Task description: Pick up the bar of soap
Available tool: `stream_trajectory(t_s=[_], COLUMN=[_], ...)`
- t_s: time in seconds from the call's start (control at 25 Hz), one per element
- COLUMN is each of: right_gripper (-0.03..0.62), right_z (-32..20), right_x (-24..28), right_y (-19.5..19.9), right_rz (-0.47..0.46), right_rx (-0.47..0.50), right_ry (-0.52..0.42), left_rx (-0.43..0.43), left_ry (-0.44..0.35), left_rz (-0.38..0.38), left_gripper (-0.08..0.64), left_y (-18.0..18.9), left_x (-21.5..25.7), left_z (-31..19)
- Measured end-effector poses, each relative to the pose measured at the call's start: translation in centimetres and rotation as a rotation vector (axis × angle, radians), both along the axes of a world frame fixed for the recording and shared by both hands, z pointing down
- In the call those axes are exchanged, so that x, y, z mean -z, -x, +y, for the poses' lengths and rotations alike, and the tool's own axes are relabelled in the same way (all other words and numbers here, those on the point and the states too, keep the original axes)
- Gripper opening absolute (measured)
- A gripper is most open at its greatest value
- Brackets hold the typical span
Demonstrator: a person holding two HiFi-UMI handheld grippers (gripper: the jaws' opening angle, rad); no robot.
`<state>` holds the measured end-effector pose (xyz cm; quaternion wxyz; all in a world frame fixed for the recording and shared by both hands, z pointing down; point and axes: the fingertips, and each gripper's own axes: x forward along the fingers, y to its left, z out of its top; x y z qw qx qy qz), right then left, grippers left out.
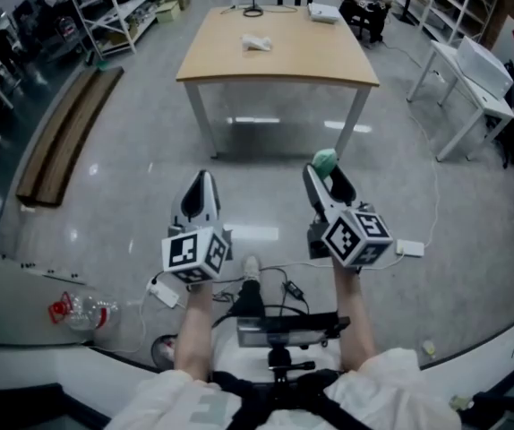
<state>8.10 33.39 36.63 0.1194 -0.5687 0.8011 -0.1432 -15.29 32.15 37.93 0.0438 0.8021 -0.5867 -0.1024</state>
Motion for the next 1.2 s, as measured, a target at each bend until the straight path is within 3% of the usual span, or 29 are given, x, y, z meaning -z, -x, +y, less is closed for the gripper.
stream_trajectory(t_s=[0.2,0.4,0.84,1.2], right_gripper=[0.259,0.259,0.261,0.261], right_z=[9.6,14.9,20.6,22.8], right_x=[0.4,-0.7,-0.1,-0.5], right_y=[-0.8,0.6,4.1,4.5], right_rz=[0.017,0.064,0.177,0.199], right_rx=[-0.001,0.004,-0.012,-0.033], right_ry=[-0.006,0.025,0.011,0.035], left_rx=[0.008,-0.002,-0.040,-0.069], left_ry=[-0.010,-0.004,-0.069,-0.037], left_rz=[-0.019,-0.029,0.016,0.006], left_gripper=[0.012,0.012,0.012,0.012], left_y=[-1.5,-1.5,0.8,0.7], left_x=[0.7,0.7,3.7,2.7], left_z=[9.5,14.4,18.3,20.2])
